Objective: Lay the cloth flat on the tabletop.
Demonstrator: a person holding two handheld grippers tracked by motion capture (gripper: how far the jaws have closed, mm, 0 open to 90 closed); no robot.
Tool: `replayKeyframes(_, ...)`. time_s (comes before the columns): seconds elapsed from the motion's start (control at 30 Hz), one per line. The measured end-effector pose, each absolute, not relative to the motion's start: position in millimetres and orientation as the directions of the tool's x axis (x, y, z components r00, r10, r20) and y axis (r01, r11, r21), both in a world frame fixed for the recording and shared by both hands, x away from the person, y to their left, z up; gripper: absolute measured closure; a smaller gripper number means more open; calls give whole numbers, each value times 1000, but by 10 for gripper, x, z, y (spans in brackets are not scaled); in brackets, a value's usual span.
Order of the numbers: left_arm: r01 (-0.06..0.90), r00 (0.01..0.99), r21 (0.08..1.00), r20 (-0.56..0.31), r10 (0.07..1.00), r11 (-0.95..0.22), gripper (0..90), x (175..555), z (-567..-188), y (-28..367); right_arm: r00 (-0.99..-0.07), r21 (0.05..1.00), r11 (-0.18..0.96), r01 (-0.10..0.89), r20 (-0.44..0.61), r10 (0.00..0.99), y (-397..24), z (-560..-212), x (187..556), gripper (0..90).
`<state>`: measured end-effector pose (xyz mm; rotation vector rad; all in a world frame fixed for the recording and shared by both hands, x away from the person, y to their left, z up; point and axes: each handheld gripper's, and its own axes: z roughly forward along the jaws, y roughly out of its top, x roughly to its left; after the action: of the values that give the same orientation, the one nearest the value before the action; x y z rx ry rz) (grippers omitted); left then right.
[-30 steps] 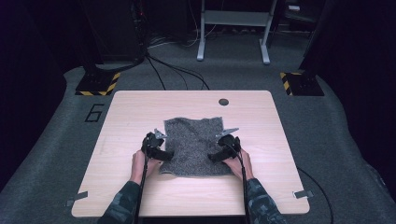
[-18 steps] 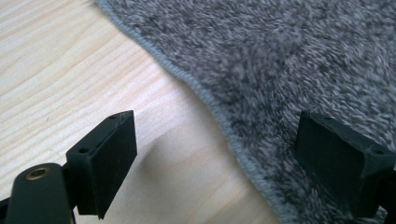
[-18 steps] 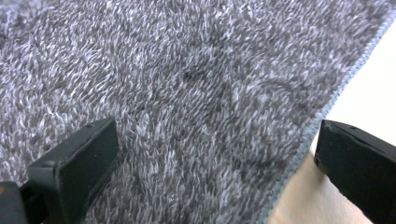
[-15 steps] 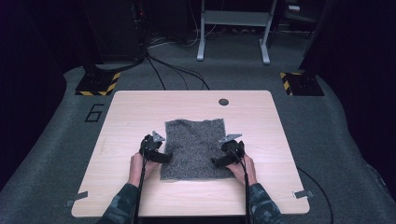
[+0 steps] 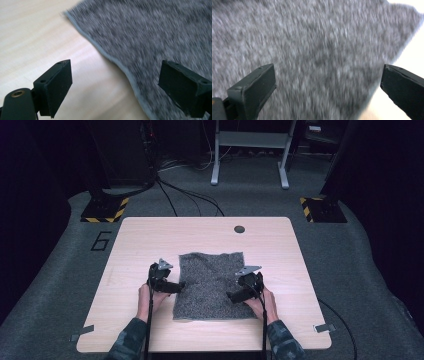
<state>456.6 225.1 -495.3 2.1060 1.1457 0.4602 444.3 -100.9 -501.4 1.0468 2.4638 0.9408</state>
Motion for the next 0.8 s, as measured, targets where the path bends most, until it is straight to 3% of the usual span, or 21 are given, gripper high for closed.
replayKeyframes(0.27, 646, 510, 644, 35, 860, -410, 129, 4789, -5122, 2138, -708, 622, 553, 554, 4, 706, -797, -5161, 4728, 0)
replayKeyframes(0.8, 656, 508, 634, 28, 861, -408, 127, 4656, -5160, 2140, -689, 614, 546, 570, -4, 725, -952, -5195, 4544, 0)
